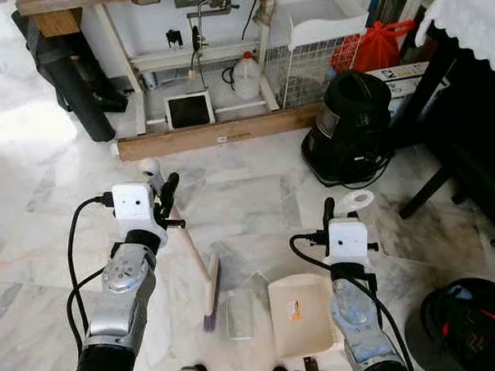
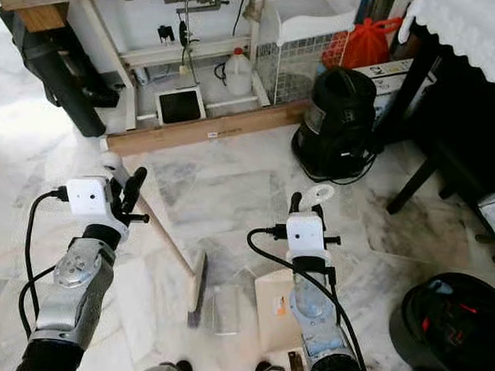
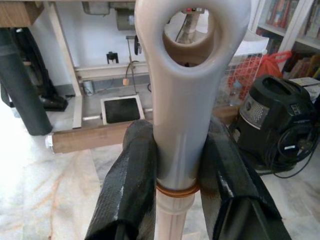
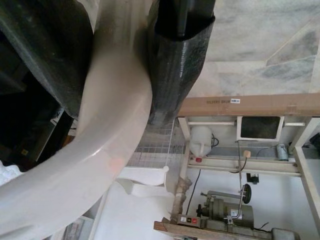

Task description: Sweep floor

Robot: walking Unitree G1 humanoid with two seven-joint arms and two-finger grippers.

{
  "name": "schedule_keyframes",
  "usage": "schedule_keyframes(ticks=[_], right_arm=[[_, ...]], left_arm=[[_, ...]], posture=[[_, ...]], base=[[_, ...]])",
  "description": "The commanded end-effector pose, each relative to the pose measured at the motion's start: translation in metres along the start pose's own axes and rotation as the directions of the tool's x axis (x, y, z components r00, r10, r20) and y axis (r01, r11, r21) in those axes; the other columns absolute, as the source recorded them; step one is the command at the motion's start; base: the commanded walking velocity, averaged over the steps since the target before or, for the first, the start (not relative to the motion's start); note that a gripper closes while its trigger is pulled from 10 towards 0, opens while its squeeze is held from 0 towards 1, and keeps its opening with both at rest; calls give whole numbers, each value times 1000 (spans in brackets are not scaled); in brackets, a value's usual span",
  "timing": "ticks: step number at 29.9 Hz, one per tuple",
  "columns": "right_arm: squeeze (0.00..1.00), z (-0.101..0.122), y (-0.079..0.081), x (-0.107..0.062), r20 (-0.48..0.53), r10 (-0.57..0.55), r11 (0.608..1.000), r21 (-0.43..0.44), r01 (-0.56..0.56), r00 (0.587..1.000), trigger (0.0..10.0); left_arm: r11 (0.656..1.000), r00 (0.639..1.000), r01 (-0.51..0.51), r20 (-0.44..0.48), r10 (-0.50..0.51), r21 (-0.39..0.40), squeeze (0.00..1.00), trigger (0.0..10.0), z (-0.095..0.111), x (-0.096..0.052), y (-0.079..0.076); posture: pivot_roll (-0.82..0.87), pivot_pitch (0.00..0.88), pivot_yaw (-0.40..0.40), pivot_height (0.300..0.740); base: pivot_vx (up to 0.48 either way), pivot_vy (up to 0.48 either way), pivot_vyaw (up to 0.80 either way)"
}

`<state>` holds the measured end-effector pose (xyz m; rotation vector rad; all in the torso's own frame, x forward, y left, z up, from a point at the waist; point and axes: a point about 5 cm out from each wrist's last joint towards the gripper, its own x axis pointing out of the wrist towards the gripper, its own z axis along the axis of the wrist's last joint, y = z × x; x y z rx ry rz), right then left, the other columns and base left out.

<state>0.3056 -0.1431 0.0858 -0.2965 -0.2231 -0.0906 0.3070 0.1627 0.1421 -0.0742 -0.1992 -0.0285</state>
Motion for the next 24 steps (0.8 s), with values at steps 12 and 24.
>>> schedule_keyframes(ticks=[12,24], right_arm=[[0,-19,12,-14,-109,16,1000,-25,-19,994,10000],[0,-5,5,0,-46,-13,1000,-13,13,999,10000]], left_arm=[[1000,1000,-20,-2,20,19,0,10000,-1,-3,12],[1000,1000,-22,17,21,8,0,10000,1,0,9]], posture=[[132,276,68,740],[121,259,55,740]], base=[[0,0,0],[0,0,0]])
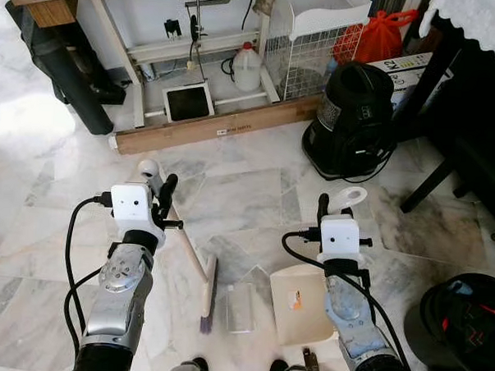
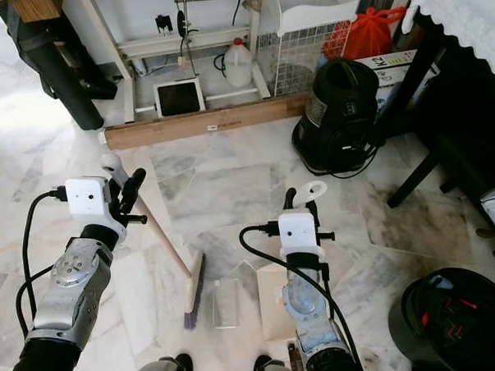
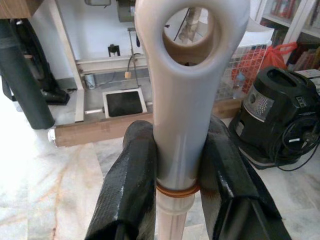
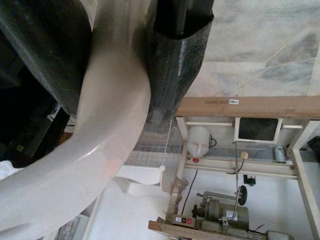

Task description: Sweep floor

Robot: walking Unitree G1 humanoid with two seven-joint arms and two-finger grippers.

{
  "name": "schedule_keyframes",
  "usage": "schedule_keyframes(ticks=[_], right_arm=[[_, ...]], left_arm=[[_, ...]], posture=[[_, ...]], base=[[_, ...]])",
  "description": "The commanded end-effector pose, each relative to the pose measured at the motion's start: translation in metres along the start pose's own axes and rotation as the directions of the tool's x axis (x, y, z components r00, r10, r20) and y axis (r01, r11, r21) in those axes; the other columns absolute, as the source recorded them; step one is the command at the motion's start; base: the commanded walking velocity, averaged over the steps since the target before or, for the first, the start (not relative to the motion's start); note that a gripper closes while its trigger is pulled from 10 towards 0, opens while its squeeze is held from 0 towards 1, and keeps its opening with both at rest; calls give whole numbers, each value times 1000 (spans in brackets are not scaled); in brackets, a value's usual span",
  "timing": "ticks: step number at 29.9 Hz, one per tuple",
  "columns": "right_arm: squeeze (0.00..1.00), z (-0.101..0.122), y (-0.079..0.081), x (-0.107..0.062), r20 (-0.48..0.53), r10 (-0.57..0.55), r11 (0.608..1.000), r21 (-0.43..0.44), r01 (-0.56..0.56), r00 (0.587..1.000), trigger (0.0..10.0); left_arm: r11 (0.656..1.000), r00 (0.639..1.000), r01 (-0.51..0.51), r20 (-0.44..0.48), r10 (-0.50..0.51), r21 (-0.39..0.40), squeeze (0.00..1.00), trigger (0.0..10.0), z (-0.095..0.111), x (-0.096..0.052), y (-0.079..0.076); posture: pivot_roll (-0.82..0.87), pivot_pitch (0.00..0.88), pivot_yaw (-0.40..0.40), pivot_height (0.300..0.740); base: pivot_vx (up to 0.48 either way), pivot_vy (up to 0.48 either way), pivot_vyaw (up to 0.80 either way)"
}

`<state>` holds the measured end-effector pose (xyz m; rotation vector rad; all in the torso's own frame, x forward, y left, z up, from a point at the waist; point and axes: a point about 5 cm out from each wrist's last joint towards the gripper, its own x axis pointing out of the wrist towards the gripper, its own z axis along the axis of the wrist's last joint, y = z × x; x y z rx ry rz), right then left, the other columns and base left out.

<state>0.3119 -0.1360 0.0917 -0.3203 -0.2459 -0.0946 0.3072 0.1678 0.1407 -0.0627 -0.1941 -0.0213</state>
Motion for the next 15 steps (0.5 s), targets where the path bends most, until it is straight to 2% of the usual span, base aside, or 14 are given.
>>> schedule_keyframes(ticks=[1,15], right_arm=[[0,-11,-1,-6,-67,-8,1000,12,8,998,10000],[0,8,-7,8,12,-21,998,64,21,1000,10000]], left_arm=[[1000,1000,-15,23,15,-4,0,10000,2,0,4],[1000,999,-16,43,16,-22,0,10000,5,4,2]], posture=[[121,259,55,740],[109,237,45,740]], base=[[0,0,0],[0,0,0]])
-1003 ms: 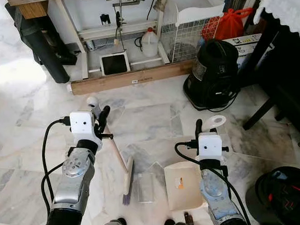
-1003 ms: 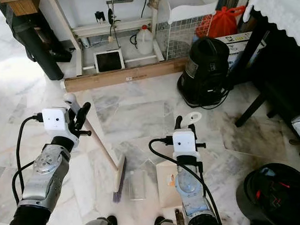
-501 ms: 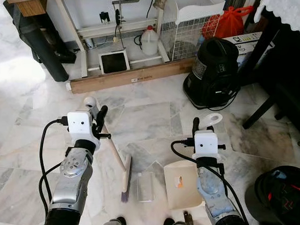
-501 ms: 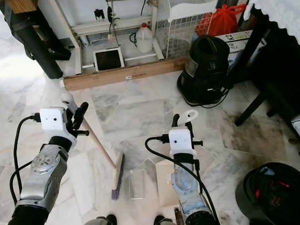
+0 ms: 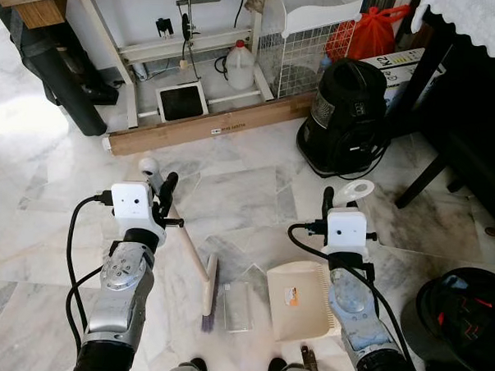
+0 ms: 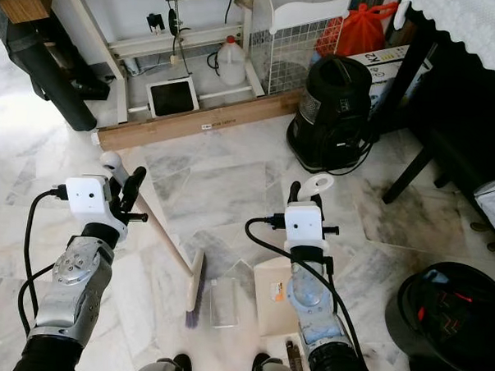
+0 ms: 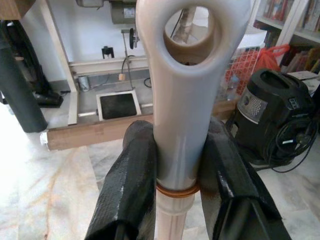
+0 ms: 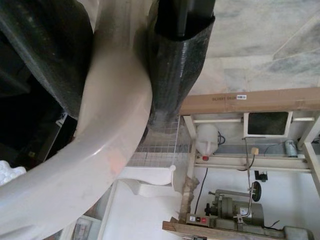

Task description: Sweep floor

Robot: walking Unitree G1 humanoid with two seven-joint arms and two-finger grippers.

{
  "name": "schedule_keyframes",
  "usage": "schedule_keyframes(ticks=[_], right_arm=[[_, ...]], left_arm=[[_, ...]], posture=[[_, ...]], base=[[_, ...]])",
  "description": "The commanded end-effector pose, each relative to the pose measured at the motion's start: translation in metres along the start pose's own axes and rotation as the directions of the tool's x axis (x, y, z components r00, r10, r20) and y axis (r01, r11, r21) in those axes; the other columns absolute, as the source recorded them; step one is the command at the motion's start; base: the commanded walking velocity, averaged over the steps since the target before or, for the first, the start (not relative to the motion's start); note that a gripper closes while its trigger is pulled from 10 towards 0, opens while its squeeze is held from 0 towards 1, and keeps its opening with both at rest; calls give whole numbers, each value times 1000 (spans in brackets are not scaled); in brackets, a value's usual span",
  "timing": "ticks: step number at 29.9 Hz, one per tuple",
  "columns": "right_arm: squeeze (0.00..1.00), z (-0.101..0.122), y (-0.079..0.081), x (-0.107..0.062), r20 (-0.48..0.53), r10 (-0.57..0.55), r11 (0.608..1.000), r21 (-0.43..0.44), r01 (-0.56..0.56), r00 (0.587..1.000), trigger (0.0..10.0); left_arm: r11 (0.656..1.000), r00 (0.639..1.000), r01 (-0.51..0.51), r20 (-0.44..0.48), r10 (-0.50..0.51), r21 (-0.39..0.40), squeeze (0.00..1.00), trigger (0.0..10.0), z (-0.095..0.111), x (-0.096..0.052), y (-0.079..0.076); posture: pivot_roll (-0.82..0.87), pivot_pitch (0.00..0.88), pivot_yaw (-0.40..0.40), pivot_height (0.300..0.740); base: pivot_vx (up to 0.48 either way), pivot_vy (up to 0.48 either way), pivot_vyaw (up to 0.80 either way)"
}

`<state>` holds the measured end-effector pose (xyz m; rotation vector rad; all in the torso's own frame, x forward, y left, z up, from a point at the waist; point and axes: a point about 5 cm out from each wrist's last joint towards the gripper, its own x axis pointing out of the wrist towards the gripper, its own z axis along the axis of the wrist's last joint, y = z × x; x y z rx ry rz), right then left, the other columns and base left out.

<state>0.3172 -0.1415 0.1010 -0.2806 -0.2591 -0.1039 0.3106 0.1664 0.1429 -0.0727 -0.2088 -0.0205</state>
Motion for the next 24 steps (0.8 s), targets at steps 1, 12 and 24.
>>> schedule_keyframes(ticks=[1,12,24], right_arm=[[0,3,0,1,6,-8,1000,30,7,1000,10000],[0,14,-4,9,34,-14,996,89,11,999,10000],[0,16,-3,8,38,11,995,99,-14,999,10000]], left_arm=[[1000,999,-14,28,15,-13,0,10000,4,1,3],[1000,999,-13,36,14,-23,0,10000,3,4,1],[999,999,-24,44,25,-28,0,10000,3,4,3]], posture=[[109,237,45,740],[102,224,36,740],[102,223,36,740]], base=[[0,0,0],[0,0,0],[0,0,0]])
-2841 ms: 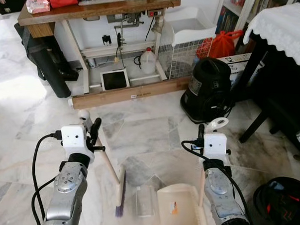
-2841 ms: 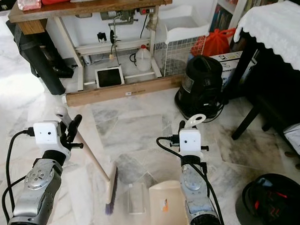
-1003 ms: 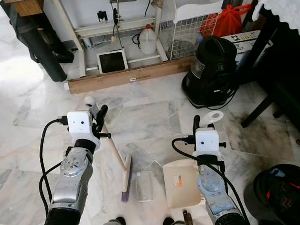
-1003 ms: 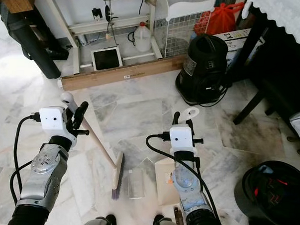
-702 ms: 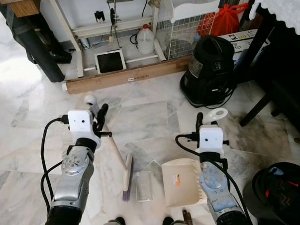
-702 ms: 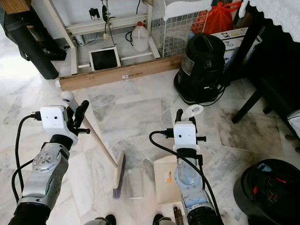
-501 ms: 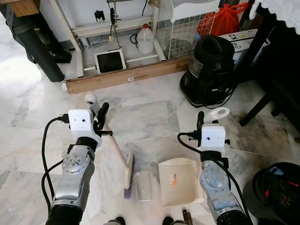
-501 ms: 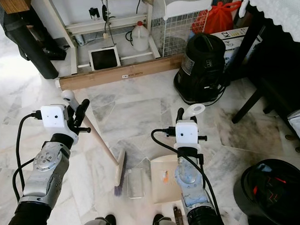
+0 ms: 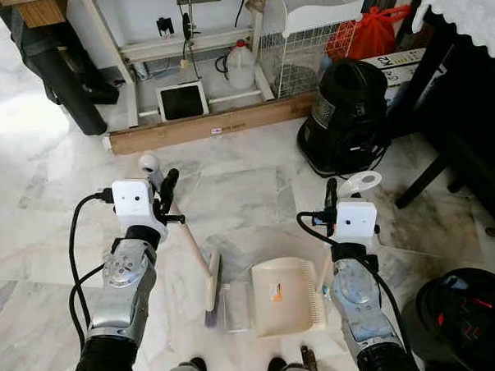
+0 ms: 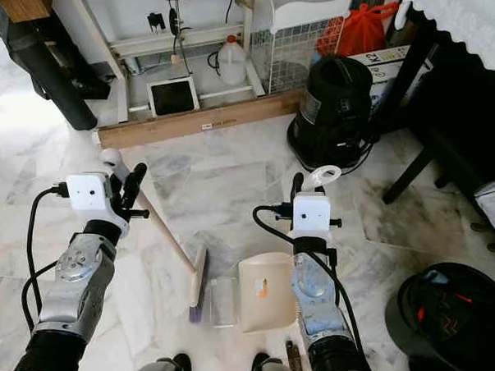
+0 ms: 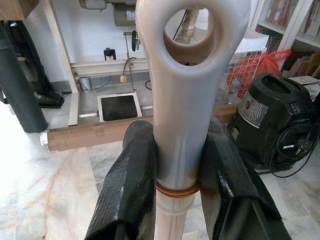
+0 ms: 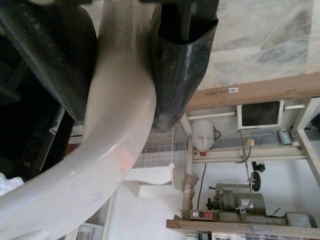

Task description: Sweep floor

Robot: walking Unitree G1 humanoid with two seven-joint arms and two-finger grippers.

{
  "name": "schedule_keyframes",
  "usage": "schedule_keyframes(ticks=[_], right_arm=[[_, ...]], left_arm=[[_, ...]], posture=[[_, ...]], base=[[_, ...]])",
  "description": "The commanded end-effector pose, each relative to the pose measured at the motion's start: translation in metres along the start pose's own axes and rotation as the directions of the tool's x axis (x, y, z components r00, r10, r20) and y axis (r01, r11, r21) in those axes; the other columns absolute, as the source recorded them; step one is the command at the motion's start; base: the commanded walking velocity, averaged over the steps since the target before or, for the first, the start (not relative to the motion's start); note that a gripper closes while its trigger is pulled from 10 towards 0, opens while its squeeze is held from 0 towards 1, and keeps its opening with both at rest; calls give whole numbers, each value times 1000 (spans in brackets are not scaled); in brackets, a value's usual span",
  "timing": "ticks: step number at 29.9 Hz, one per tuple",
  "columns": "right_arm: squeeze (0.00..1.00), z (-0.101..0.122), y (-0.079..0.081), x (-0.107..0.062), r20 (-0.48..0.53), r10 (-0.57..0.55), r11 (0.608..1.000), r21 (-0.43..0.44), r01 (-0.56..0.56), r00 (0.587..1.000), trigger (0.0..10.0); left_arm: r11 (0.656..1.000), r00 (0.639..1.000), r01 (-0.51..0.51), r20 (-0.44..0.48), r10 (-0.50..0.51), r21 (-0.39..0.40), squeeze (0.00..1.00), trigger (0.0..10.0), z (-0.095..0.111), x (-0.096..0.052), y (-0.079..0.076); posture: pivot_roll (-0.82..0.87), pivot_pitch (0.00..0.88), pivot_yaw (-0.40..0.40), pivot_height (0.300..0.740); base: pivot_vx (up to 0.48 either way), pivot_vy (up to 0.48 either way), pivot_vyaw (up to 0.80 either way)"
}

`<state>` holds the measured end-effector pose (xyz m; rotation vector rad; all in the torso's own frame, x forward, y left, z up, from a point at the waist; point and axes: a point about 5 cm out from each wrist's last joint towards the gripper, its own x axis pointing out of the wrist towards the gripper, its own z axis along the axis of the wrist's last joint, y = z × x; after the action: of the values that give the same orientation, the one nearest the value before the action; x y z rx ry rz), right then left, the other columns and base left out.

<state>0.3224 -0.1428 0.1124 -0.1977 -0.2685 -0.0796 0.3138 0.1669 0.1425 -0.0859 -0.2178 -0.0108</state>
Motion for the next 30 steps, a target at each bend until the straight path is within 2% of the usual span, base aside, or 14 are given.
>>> schedule_keyframes(ticks=[1,17,30], right_arm=[[0,7,1,1,33,1,1000,15,-1,999,10000],[0,10,12,3,38,116,989,85,-119,993,10000],[0,-2,6,-4,-12,104,993,55,-103,995,10000]], left_arm=[[1000,999,-13,35,14,-17,0,10000,4,1,2],[1000,999,-14,42,15,-24,0,10000,5,3,2],[1000,999,-13,41,15,-28,0,10000,4,1,1]], posture=[[101,224,36,740],[94,218,34,740],[94,222,34,740]], base=[[0,0,0],[0,0,0],[0,0,0]])
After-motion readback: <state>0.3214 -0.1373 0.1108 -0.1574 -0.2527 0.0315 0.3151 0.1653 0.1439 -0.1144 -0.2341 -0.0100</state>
